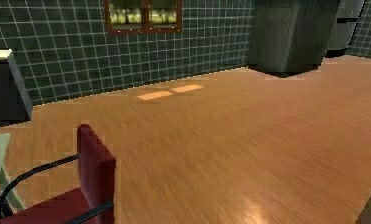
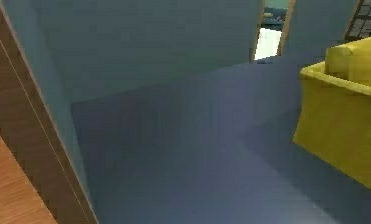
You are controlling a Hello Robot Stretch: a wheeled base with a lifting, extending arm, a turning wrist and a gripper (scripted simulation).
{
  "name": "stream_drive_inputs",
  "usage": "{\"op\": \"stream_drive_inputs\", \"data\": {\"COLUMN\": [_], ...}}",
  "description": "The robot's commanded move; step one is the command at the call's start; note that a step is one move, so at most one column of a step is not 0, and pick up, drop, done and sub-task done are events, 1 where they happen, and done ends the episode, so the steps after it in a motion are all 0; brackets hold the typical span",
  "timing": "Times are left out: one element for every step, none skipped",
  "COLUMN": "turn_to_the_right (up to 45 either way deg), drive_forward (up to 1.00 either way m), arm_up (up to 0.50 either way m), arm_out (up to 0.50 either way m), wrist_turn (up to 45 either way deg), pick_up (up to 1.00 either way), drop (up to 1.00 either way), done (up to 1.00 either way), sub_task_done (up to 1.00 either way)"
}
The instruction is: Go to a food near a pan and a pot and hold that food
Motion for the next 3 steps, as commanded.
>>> {"op": "stream_drive_inputs", "data": {"turn_to_the_right": [0.0,24.0,0.0], "drive_forward": [1.00,0.00,0.05], "arm_up": [0.00,0.00,0.00], "arm_out": [0.00,0.00,0.00], "wrist_turn": [0.0,0.0,0.0], "pick_up": [0.00,0.00,0.00], "drop": [0.00,0.00,0.00], "done": [0.00,0.00,0.00], "sub_task_done": [0.00,0.00,0.00]}}
